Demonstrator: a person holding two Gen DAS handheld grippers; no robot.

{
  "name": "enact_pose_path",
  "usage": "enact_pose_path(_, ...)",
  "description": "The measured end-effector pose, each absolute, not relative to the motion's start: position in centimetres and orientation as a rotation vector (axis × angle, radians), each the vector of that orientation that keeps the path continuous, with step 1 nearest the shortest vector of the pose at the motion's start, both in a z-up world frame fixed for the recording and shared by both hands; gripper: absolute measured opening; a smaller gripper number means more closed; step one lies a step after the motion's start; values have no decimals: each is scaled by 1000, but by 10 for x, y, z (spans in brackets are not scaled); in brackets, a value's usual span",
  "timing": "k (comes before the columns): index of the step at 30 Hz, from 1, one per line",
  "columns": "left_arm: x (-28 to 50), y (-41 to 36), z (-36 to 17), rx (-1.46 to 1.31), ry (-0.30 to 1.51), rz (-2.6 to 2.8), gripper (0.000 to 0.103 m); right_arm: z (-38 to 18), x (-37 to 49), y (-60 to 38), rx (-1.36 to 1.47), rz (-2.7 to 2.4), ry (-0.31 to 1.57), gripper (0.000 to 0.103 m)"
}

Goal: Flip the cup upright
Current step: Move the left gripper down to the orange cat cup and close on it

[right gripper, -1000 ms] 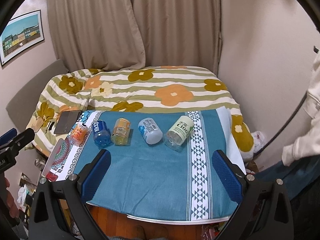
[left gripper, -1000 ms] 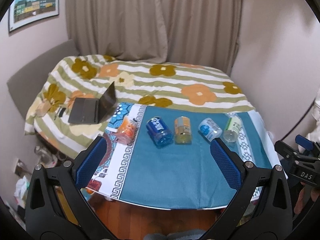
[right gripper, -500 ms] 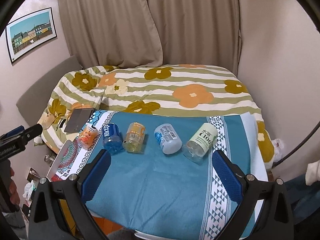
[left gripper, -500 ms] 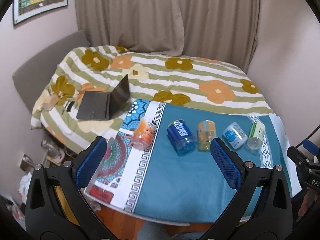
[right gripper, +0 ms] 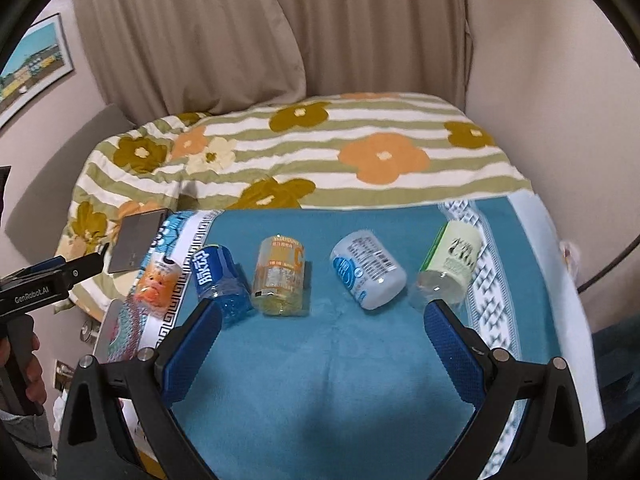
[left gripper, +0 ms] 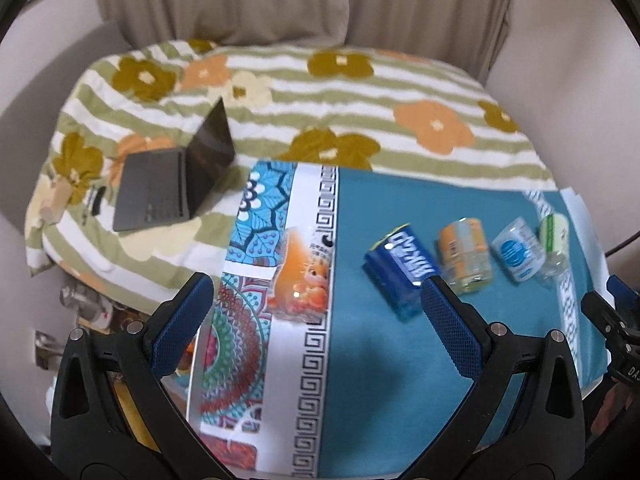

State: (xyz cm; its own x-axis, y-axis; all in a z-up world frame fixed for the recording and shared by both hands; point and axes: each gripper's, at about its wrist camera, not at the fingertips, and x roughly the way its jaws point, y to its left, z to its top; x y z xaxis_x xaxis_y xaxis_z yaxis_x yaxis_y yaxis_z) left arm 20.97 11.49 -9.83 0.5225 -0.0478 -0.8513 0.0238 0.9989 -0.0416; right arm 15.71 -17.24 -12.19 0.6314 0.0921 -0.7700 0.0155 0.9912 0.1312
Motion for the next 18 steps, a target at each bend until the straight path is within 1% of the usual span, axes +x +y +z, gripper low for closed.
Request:
enact_pose_path(7, 256, 127, -151, -8, 1156, -100, 103, -157, 178, -153, 140, -13, 963, 101)
enact_pose_path(12, 272, 130, -188, -29, 1260, -121, 103, -177, 192, -141, 130, -49, 998, 101)
enact_pose_path(14, 276, 129, -201, -29, 1301, -134, 96, -183, 195, -138, 127, -57, 1013, 101)
enact_pose_path(18, 277, 124, -218, -2, 1353, -153, 92, -195, 200, -133, 122, -70, 1038, 101)
